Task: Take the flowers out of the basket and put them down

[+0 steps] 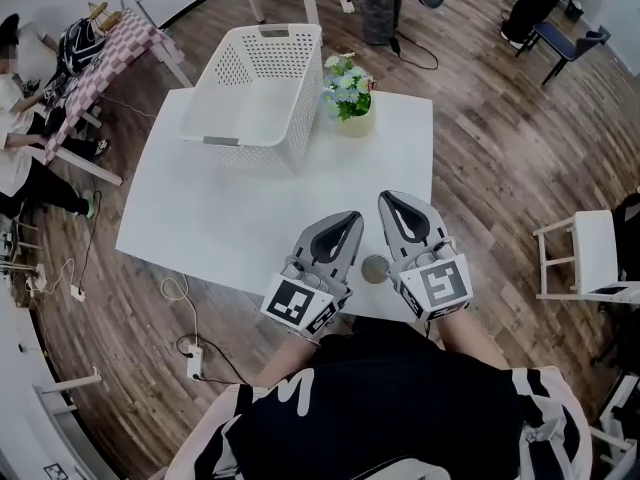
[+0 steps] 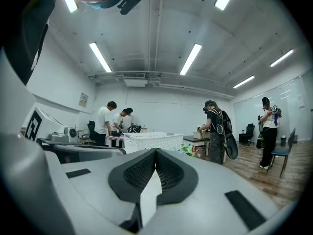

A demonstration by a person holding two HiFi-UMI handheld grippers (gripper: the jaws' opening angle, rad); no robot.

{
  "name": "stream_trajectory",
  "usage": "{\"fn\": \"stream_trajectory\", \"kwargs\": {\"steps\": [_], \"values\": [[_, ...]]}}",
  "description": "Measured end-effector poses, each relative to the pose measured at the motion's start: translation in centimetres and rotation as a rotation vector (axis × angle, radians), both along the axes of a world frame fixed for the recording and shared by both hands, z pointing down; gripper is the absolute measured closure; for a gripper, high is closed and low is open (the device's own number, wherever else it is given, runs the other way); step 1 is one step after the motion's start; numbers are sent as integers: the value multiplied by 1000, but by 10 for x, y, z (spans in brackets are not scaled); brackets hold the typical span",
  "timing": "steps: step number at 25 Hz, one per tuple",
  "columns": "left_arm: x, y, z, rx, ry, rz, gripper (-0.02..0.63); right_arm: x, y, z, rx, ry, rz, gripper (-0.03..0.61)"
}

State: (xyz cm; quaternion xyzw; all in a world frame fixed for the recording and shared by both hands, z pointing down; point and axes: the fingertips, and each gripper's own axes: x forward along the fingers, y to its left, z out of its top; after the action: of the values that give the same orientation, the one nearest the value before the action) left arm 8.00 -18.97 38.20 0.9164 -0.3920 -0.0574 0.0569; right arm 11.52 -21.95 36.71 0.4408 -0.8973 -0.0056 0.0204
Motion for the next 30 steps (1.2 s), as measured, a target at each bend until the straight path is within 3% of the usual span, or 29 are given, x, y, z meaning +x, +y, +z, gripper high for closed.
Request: {"fn": "stream_trajectory", "kwargs": {"steps": [30], "values": [[-83, 210, -5, -1, 1, 66, 609, -85, 217, -9, 12, -9, 66, 560]]}}
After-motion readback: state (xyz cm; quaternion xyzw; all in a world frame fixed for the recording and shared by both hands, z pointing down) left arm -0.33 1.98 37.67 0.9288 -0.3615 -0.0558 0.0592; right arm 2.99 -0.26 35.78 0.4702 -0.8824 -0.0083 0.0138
